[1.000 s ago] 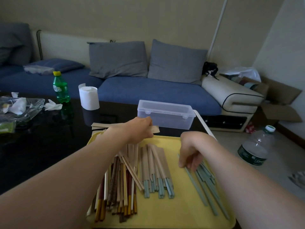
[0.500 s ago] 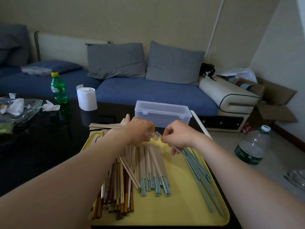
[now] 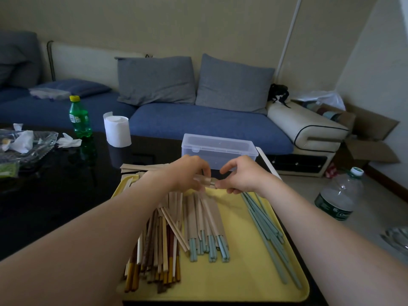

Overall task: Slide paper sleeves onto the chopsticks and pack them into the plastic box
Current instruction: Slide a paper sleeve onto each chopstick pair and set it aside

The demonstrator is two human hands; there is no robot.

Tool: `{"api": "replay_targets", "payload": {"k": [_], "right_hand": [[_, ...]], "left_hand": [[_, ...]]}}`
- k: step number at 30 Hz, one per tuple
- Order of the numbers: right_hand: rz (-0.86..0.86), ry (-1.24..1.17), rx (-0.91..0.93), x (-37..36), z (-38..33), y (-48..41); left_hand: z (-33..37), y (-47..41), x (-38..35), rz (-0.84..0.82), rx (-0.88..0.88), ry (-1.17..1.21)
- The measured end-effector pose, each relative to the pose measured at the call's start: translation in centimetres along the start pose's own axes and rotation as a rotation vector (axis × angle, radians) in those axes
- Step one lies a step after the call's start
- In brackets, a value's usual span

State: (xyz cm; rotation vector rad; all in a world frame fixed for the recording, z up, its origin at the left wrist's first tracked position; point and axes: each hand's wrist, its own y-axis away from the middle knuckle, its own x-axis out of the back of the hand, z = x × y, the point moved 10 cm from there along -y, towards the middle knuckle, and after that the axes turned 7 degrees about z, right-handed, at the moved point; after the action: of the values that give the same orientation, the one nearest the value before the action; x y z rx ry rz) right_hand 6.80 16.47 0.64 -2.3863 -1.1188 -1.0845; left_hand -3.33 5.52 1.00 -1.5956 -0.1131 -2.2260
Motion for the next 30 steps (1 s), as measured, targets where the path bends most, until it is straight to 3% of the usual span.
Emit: {"api": "replay_targets", "payload": {"k": [7,9,12,15,21,26,30], "right_hand": [[0.006,-0.027,0.111,-0.5,-1.5,0.2],[0.147,0.003,0.122,0.8,-2.0,0.1],[0.362,0.242,0.044,3.1,-1.2,0.4],[0.421,0.403,-0.073,3.8,-0.2,1.1],[0.356,0.233,-0.144,3.3,0.3,0.9],[0.184,0.093,-0.039,0.6,-0.5,0.0],[0.062,0.126,0.057,-1.7,-1.9,0.1]], "left_hand": [[-0.1,-0.2,0.1,-0.010,0.012,0.118],[-0.4,-0.1,0.4,0.017,0.017,0.122],[-1.1,0.1,1.0,0.082,0.069,0.119],[-1.9,0.0,1.6,0.138,0.122,0.105],[-2.2,0.2,1.4,0.130,0.145,0.085],[-1.9,0.2,1.1,0.093,0.125,0.084],[-1.2,0.1,0.7,0.068,0.090,0.077]]}}
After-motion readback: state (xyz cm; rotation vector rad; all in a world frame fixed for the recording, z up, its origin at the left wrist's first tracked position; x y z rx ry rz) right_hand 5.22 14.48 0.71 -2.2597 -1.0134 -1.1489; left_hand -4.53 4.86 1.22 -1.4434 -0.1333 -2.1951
